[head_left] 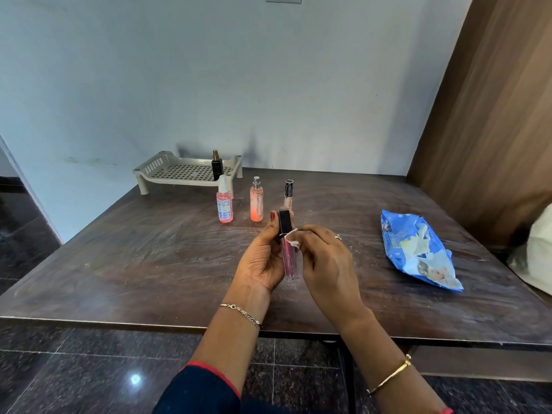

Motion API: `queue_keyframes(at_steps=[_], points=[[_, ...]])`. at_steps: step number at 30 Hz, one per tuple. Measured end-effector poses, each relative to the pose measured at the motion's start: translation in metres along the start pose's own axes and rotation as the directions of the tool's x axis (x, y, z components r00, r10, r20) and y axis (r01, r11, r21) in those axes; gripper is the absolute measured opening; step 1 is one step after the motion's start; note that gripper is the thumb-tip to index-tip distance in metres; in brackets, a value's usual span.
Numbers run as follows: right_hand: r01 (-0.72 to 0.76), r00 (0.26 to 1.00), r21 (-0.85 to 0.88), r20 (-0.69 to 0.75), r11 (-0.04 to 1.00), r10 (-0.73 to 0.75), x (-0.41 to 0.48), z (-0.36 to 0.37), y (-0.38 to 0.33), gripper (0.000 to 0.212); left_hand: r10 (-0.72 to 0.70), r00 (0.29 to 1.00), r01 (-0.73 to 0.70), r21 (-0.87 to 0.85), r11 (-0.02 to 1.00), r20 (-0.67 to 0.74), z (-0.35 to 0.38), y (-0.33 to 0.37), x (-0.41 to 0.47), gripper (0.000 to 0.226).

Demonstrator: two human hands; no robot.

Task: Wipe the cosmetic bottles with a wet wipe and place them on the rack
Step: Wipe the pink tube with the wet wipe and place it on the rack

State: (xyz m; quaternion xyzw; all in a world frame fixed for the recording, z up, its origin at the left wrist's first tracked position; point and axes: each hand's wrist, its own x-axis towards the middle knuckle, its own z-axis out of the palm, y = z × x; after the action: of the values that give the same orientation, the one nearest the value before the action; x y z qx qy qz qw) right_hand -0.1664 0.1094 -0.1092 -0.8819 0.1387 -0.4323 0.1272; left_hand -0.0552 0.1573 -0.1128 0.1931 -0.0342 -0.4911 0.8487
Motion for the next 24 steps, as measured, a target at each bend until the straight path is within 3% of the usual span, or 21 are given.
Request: queue_keyframes(at_steps=[6, 11, 17, 24], points=[[-0.068, 0.998, -0.019, -0.013, 0.997, 0.068, -0.003, 0.007, -0.009, 0.022, 0.033, 0.999, -0.032, 0.073, 0.997, -0.012, 0.002, -0.004, -0.002, 0.014], [-0.006, 1.000, -0.034, 0.027, 0.999, 0.007, -0.003, 0.008, -0.004, 0.023, 0.051, 0.999, -0.050, 0.115, 0.992, -0.009, 0.001, -0.006, 0.001, 0.013], [-0.211, 0.966, 0.192, -0.109, 0.958, 0.235, 0.011, 0.012, 0.001, 0.028, 0.047, 0.999, -0.049, 0.100, 0.994, 0.023, 0.008, -0.006, 0.000, 0.018], [-0.022, 1.000, 0.051, -0.017, 0.998, 0.023, -0.010, 0.014, 0.000, 0.025, 0.071, 0.993, -0.065, 0.063, 0.996, -0.099, 0.004, 0.004, 0.006, 0.012]])
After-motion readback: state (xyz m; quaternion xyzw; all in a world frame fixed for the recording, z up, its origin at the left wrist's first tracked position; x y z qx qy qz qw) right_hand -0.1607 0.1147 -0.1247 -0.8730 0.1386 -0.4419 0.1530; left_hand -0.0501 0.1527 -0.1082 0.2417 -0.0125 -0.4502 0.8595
